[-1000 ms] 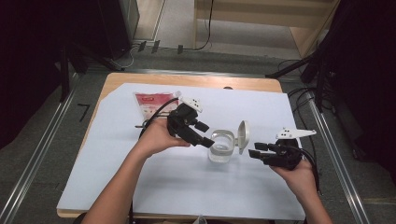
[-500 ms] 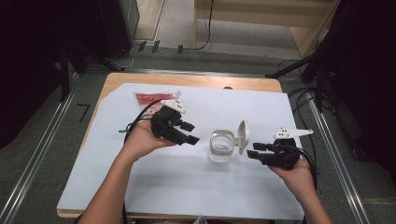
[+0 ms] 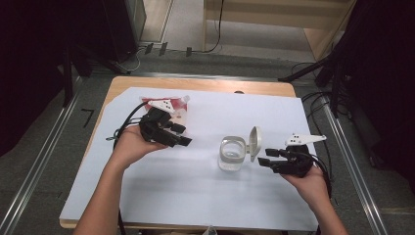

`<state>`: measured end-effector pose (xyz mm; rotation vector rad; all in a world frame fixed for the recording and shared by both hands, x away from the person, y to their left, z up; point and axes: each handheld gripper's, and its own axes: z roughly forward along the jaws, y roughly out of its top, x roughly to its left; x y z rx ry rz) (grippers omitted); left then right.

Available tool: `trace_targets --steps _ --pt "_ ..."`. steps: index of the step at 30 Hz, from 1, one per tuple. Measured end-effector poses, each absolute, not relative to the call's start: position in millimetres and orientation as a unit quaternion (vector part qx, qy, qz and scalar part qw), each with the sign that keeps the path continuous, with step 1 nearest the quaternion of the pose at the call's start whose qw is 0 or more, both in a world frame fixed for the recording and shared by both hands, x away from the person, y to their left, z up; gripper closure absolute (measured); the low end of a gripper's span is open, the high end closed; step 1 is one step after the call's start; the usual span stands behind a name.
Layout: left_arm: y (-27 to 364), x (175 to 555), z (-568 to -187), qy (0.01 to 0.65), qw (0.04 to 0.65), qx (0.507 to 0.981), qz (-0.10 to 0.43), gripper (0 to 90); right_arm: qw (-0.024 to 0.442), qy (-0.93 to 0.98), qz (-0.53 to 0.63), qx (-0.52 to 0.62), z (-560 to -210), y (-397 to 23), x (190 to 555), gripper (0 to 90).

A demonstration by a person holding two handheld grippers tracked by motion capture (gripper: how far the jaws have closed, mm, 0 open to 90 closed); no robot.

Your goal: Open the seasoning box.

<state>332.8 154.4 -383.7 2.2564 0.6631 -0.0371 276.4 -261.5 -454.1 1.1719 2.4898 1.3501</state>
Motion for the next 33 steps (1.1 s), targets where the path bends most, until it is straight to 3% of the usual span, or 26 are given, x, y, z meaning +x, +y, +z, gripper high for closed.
trace_targets --steps 33 --pt "248.4 336.2 -381.3 0.369 0.382 0.846 0.035 44.0 0.040 0.824 0.435 0.361 -454.4 -254.7 282.1 46.6"
